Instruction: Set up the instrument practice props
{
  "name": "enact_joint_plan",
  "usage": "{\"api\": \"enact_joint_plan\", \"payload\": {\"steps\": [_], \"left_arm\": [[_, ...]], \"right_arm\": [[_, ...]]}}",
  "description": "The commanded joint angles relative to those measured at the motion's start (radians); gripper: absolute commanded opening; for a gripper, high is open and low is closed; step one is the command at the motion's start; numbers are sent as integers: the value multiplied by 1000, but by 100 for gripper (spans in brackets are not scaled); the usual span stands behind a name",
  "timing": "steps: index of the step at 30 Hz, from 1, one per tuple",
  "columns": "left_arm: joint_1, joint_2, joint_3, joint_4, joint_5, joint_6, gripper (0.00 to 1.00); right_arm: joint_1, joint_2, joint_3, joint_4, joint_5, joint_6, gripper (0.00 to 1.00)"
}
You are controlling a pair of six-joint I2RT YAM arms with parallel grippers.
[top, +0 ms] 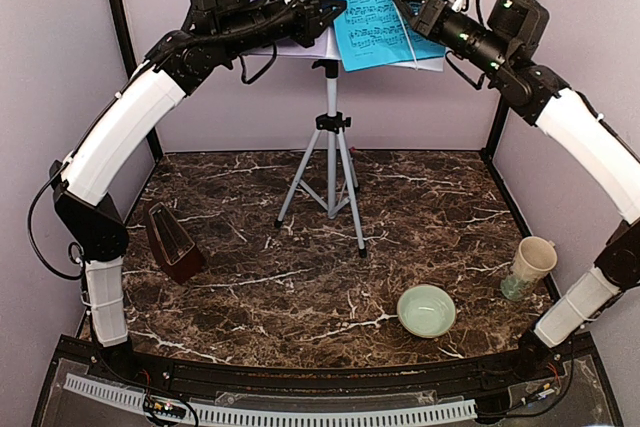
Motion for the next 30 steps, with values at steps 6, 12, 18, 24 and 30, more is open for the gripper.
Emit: {"api": "enact_joint_plan", "payload": {"steps": [6,12,18,24,30], "left_arm": [[9,-97,-72,44,-17,-12,19],[7,-130,-103,31,-16,-30,32],[-12,-188,-178,58,-42,-24,40],[-31,-206,-212,57,-57,-12,45],[-42,-222,-245,44,-70,-18,49]], "right_arm": [[-21,-179,-115,-12,130,-91,39],[-116,-244,-235,-46,110,-48,39],[-216,-282,-309,-44,62,-9,40],[-285,-255,-318,-6,-96,84,37],[-319,-249,-344,60,-184,157,37]]}}
